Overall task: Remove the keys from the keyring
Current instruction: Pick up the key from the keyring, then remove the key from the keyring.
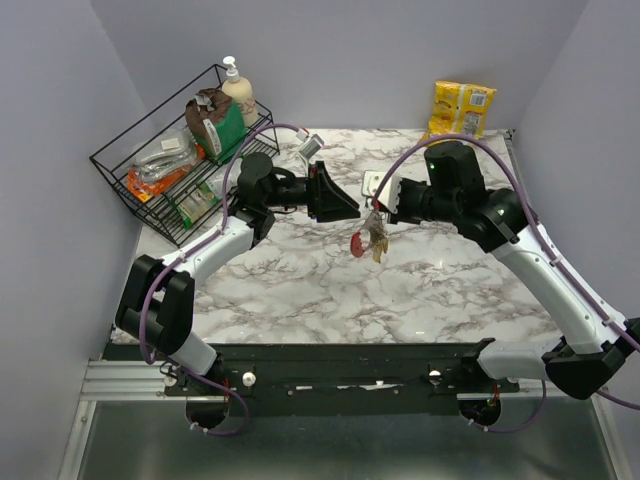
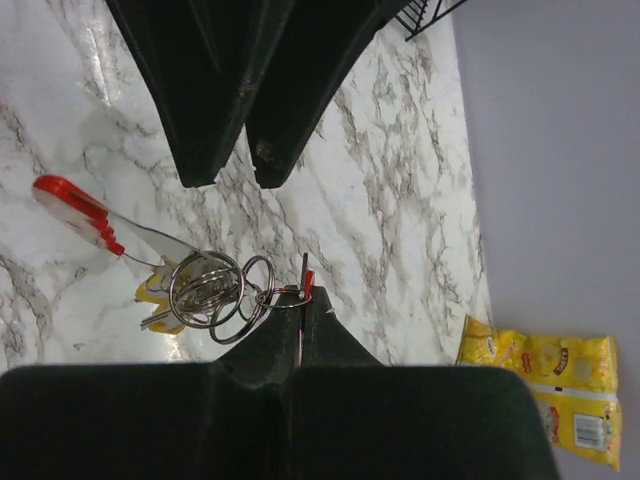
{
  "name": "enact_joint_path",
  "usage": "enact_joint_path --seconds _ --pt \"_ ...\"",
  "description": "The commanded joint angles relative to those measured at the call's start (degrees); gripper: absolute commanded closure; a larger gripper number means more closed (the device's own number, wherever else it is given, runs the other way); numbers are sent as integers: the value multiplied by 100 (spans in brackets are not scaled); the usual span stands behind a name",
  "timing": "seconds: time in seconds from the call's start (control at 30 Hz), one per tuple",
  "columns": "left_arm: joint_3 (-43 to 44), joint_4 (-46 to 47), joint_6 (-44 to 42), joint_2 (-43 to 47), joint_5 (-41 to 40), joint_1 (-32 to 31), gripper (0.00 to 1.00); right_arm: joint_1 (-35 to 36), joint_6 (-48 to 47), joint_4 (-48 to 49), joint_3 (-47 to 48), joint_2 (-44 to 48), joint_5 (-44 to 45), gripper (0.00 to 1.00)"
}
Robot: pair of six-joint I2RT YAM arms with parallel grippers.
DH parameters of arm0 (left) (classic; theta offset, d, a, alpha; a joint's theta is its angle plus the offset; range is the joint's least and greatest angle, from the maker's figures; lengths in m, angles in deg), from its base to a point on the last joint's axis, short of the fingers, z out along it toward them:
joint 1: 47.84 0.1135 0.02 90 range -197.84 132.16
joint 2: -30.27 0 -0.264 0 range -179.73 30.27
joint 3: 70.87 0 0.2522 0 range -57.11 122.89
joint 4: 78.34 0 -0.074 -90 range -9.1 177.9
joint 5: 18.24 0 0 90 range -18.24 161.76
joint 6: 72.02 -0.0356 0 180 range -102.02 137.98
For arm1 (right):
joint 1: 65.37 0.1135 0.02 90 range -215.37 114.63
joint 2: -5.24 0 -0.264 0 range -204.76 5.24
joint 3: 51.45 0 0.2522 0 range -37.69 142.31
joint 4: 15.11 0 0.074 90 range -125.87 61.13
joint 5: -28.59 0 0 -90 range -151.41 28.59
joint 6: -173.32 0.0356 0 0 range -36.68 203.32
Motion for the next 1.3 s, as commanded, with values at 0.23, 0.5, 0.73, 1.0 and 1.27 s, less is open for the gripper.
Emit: enact_joint_path --seconds 0.23,0.5,0.73,1.0,1.27 --pt "200 -267 -320 134 -91 -27 40 450 -434 191 -17 -18 1771 99" --pt "253 -293 -277 126 -82 -27 39 494 -390 288 -157 18 2019 99" --pt "253 -293 -268 99 -91 -27 39 495 -347 341 -184 27 2071 99" --pt "271 -302 -268 47 -117 -35 39 547 -224 165 0 0 1948 99" --pt "297 -319 -268 55 -91 -27 39 582 -215 156 -17 -18 1992 99"
